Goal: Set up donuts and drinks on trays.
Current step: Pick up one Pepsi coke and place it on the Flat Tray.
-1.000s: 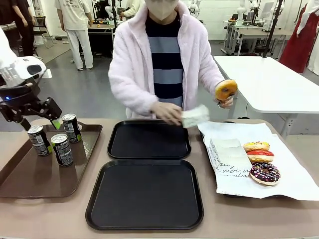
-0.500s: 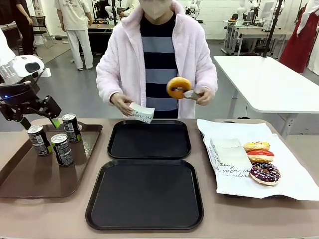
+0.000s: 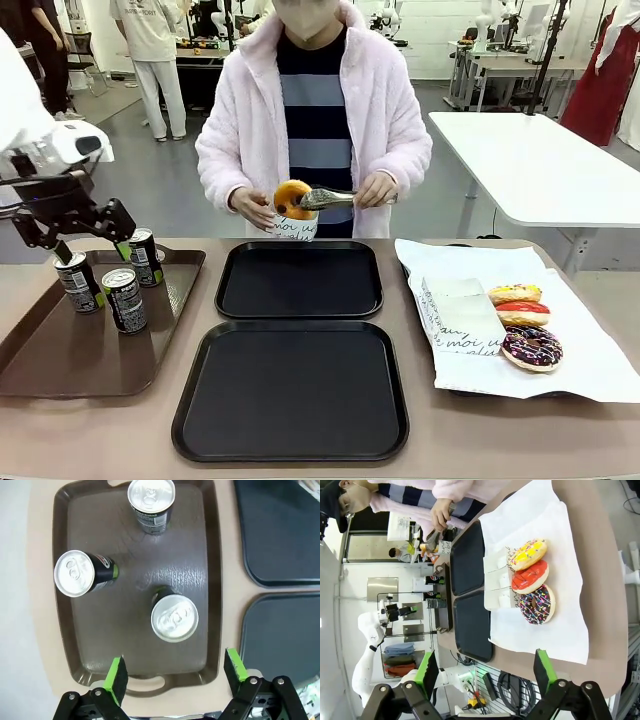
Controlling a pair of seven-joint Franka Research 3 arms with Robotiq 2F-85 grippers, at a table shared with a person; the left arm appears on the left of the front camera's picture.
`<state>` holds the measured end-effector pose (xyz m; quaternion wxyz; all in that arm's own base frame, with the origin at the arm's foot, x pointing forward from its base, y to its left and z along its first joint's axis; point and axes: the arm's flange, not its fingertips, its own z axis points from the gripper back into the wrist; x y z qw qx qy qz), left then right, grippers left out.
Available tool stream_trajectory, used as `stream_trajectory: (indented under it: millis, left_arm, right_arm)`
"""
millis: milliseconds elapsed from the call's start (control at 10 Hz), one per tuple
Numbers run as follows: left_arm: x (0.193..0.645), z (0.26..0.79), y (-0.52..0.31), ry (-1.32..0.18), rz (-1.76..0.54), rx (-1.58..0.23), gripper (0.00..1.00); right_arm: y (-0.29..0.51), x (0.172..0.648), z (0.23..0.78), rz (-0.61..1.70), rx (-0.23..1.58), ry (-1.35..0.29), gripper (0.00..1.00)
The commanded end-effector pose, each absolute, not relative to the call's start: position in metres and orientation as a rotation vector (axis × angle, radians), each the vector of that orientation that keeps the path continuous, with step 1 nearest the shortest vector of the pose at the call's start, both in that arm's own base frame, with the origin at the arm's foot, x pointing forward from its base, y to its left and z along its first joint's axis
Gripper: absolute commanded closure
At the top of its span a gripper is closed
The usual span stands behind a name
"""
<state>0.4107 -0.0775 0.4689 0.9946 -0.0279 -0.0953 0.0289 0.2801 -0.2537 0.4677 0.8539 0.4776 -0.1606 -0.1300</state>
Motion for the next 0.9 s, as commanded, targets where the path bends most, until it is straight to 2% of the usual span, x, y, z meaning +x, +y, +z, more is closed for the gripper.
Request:
stream_trajectory:
  millis: [0,500,800]
  left_arm:
    - [0.436,0.452,-0.092,-0.201,0.118,0.046,0.0]
    - [0.443,0.406,-0.096,-0.221,0.176,0.129,0.0]
    - [0.443,0.391,-0.092,-0.161,0.179,0.071,0.0]
  right_arm:
    - [-0.255,0.281,0.467,-0.271,1.016,-0.35,0.0]
    - [-0.255,0.281,0.467,-0.271,1.016,-0.35,0.0]
    - [-0.255,0.281,0.467,-0.271,1.016,-0.35,0.0]
